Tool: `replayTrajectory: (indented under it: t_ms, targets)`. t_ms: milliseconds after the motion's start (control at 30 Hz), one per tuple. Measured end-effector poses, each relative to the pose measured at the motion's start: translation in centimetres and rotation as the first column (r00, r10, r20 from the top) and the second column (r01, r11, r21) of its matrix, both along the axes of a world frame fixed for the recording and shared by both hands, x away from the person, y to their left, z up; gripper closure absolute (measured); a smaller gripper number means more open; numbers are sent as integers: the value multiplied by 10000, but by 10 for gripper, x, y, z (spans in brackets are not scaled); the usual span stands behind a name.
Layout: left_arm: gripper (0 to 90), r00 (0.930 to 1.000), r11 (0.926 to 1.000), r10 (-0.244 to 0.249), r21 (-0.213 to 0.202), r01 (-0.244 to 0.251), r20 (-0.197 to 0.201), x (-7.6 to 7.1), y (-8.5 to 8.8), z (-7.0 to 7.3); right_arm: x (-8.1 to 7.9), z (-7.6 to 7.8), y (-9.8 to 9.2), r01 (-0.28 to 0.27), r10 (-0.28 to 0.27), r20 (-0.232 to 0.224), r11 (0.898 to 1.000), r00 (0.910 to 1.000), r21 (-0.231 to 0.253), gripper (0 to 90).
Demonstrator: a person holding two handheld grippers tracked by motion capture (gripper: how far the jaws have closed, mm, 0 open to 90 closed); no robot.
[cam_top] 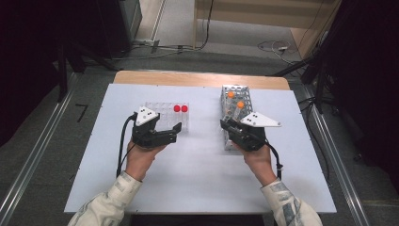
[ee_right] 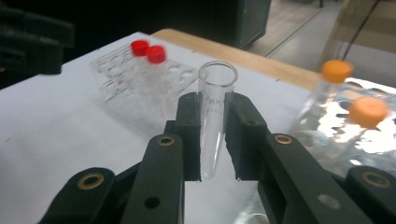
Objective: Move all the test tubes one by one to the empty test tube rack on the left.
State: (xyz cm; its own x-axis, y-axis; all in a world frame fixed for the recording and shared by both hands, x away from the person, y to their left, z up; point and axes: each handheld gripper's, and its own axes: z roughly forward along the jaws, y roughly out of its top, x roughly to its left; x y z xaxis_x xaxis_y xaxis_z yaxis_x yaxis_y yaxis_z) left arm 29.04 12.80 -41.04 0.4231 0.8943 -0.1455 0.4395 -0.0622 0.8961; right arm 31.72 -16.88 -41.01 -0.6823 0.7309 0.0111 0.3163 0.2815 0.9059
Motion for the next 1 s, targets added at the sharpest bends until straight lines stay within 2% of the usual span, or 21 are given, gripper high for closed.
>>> replayTrajectory:
  t_ms: [233, 467, 567, 700, 833, 1000]
  targets:
    - [168, 9998, 9999, -168, -39, 168, 62, -4, -5, 1, -6, -14, 25, -585, 575, -278, 9977, 9980, -342, 736]
    - [229, 9964, 9964, -842, -77, 843, 84, -9, -15, 2, -11, -23, 43, -1068, 1043, -467, 9928, 9934, -542, 736]
    - [277, 9917, 9917, -1285, -94, 1286, 74, -12, -22, 1, -14, -27, 52, -1274, 1241, -525, 9897, 9909, -647, 736]
    - [379, 9834, 9833, -1812, 144, 1812, 16, -15, -32, -1, -18, -33, 65, -1492, 1455, -536, 9860, 9879, -739, 736]
    - [466, 9786, 9775, -2058, 457, 2058, -47, -17, -38, -4, -22, -36, 76, -1645, 1603, -562, 9832, 9855, -792, 736]
    - [605, 9777, 9739, -2100, 877, 2095, -27, -18, -40, -7, -22, -37, 83, -1702, 1666, -514, 9824, 9847, -763, 736]
